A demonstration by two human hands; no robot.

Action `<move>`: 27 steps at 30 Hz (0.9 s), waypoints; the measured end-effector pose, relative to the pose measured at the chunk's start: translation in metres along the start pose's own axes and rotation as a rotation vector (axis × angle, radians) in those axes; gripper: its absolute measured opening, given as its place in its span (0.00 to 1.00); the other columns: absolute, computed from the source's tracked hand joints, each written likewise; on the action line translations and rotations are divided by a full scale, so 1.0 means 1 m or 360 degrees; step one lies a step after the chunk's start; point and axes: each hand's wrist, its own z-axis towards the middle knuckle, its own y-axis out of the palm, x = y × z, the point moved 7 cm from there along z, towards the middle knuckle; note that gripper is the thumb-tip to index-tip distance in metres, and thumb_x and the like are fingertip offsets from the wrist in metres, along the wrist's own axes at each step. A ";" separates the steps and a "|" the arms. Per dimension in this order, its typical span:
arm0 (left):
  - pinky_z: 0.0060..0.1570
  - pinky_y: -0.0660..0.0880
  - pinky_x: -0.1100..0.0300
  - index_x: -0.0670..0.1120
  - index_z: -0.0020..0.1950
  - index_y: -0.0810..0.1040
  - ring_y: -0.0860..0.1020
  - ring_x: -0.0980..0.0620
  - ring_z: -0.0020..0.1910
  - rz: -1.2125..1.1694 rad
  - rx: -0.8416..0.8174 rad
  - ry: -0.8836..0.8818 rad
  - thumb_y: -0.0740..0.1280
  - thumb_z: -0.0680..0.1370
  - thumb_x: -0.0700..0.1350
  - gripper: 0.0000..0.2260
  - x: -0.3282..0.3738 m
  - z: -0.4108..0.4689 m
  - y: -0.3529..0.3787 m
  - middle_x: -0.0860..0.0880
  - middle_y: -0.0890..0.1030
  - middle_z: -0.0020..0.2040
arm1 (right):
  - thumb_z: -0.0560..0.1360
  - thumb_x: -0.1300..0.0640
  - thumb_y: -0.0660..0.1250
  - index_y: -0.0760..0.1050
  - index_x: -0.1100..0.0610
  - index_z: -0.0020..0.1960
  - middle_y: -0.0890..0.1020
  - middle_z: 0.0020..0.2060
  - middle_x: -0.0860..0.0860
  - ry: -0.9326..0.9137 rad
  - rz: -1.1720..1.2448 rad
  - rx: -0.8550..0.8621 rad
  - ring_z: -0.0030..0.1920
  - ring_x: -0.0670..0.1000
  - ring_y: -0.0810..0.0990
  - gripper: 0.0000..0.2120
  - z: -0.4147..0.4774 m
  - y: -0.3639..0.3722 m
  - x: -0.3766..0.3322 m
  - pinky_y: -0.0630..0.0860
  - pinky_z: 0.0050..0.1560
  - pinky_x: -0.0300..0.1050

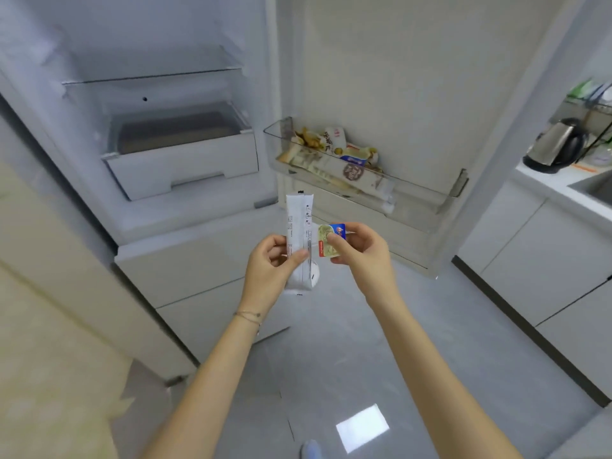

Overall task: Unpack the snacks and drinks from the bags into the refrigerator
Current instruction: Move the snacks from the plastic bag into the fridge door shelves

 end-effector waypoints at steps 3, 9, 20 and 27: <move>0.49 0.79 0.53 0.37 0.51 0.77 0.83 0.46 0.46 0.0005 0.0036 0.0052 0.73 0.74 0.38 0.09 0.005 0.023 -0.016 0.45 0.85 0.47 | 0.76 0.61 0.69 0.78 0.55 0.51 0.85 0.40 0.50 -0.0073 -0.0004 -0.0058 0.41 0.47 0.84 0.05 0.025 0.020 -0.012 0.81 0.41 0.41; 0.45 0.78 0.62 0.39 0.50 0.78 0.83 0.52 0.44 -0.0022 0.0060 0.0164 0.72 0.74 0.36 0.07 0.027 0.076 -0.031 0.46 0.85 0.46 | 0.74 0.61 0.72 0.79 0.56 0.49 0.84 0.40 0.50 -0.0219 -0.0061 -0.0157 0.39 0.44 0.83 0.05 0.079 0.052 -0.042 0.78 0.36 0.35; 0.49 0.78 0.60 0.45 0.50 0.79 0.83 0.51 0.47 -0.0100 0.0006 0.0388 0.71 0.75 0.40 0.06 0.072 0.166 -0.049 0.50 0.85 0.47 | 0.73 0.58 0.73 0.78 0.50 0.47 0.83 0.40 0.45 -0.0447 -0.0195 -0.0061 0.40 0.40 0.82 0.06 0.146 0.068 -0.092 0.77 0.39 0.33; 0.49 0.78 0.61 0.47 0.52 0.79 0.82 0.54 0.48 -0.0136 -0.0235 0.0537 0.71 0.75 0.40 0.07 0.098 0.228 -0.045 0.52 0.85 0.49 | 0.73 0.57 0.73 0.79 0.49 0.47 0.82 0.39 0.43 -0.0559 -0.0396 0.0149 0.41 0.41 0.81 0.06 0.177 0.064 -0.115 0.77 0.43 0.36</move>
